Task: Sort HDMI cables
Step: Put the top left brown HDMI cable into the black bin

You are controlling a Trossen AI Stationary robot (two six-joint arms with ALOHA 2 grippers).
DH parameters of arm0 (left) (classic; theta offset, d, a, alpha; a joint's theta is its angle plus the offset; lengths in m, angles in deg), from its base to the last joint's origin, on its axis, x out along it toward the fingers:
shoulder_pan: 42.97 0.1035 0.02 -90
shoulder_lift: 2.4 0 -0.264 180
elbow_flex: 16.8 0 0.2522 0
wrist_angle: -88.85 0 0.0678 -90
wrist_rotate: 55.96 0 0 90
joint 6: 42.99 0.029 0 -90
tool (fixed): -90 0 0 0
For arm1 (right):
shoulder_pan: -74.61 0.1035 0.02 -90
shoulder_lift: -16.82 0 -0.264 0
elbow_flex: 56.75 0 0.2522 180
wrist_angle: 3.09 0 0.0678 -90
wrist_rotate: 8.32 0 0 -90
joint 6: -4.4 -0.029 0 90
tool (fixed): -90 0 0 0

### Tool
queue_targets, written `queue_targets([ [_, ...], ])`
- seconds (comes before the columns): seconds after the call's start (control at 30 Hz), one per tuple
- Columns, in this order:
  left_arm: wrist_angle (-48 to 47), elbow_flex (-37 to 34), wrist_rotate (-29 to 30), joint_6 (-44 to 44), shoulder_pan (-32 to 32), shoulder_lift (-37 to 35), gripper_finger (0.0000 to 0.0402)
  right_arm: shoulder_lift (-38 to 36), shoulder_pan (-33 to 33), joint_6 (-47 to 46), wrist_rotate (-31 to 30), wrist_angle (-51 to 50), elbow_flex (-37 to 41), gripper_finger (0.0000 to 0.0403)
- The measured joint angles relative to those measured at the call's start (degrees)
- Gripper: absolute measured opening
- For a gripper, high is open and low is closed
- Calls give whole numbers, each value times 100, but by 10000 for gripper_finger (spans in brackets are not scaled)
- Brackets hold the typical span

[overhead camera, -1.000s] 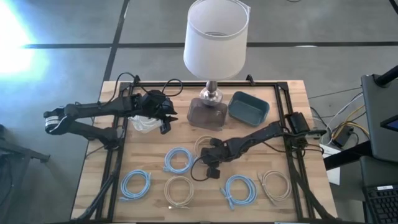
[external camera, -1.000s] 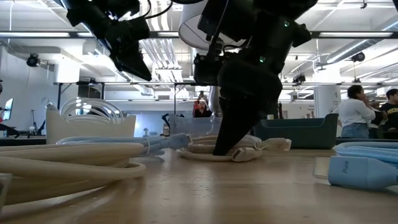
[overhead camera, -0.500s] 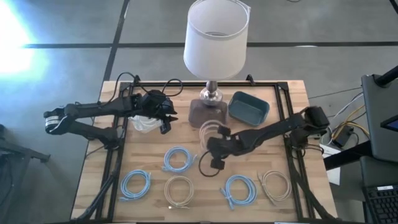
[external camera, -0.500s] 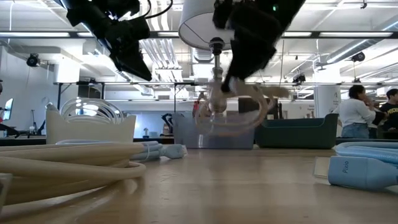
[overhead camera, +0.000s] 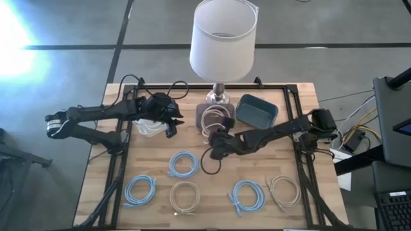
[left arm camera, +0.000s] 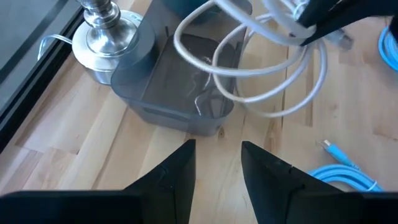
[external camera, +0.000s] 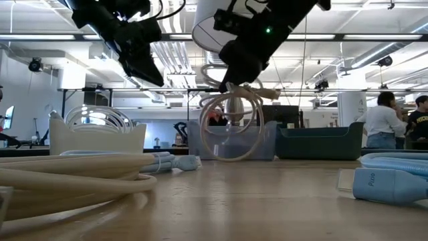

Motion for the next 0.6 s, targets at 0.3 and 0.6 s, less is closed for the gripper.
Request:
queue_targets([
  [0.3, 4, 0, -1, -2, 0, 0, 133, -265, 187, -212, 0, -995, -684, 18],
  [0.6, 3, 0, -2, -2, 0, 0, 133, -433, 226, -88, -716, -1236, -1032, 18],
])
